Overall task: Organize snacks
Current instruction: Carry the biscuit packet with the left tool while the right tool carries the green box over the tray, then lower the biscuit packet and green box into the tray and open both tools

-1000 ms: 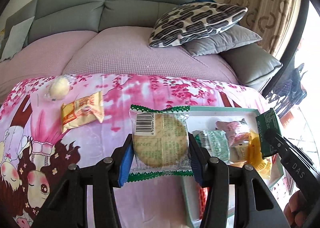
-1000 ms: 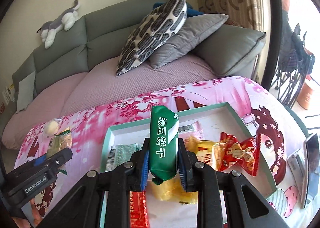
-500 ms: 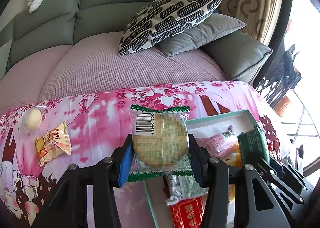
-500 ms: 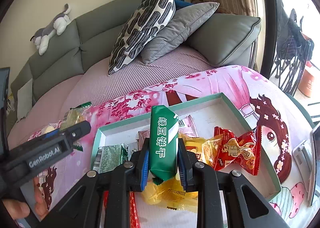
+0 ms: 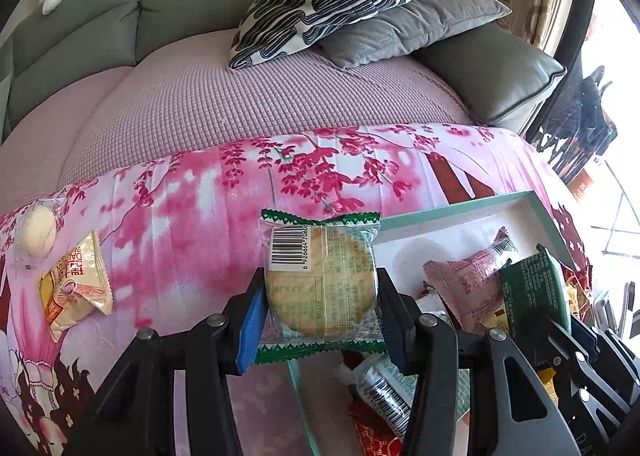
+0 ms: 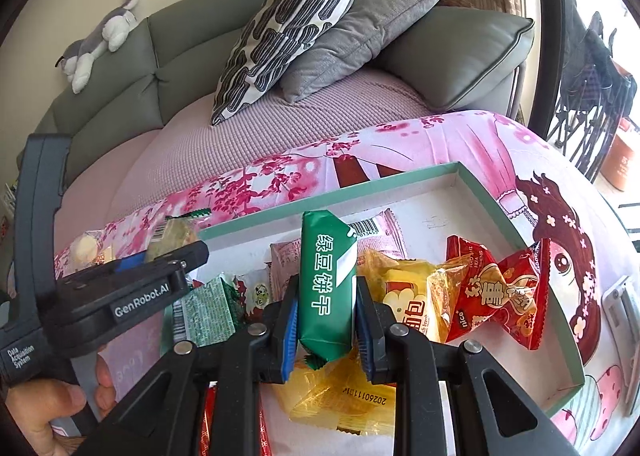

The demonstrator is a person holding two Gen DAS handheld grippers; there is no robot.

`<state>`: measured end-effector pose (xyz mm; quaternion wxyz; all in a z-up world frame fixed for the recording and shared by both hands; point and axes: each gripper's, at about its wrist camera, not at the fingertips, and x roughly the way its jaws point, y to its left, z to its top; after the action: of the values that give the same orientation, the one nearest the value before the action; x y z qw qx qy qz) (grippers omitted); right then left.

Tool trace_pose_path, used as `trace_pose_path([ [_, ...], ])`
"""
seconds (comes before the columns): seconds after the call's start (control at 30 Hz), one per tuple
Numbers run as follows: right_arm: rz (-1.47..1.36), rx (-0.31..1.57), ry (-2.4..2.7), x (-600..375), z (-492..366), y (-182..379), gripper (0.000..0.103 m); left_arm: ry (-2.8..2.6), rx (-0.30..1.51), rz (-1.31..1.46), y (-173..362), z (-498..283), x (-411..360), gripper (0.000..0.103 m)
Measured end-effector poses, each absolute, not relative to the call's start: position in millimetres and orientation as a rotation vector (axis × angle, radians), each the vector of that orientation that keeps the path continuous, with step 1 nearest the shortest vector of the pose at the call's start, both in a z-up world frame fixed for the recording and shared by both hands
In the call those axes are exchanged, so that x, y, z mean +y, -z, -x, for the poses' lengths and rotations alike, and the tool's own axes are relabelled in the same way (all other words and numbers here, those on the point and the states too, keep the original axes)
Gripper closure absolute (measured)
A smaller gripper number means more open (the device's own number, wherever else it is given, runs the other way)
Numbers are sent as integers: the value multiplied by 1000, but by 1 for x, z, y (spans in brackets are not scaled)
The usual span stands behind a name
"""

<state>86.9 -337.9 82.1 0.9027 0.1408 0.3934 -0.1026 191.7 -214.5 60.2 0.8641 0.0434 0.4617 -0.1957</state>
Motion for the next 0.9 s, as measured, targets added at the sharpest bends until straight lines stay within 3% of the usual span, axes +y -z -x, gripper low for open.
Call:
trace_pose_path([
  [0.37, -259, 839, 224, -335, -89, -80, 76, 446, 1017, -82, -49, -183, -227, 50],
  [0.7, -240, 843, 228, -333, -88, -85, 72, 423, 996, -34, -71, -171, -207, 40],
  [0.73, -237, 843, 228, -332, -87, -85, 69, 425, 995, -30, -73, -169, -205, 40],
  [0.83, -232, 839, 224, -329, -85, -88, 47, 423, 991, -21, -77, -160, -198, 40],
  [0.9, -223, 830, 224, -326, -82, -92, 47, 421, 983, -5, -79, -152, -191, 40],
])
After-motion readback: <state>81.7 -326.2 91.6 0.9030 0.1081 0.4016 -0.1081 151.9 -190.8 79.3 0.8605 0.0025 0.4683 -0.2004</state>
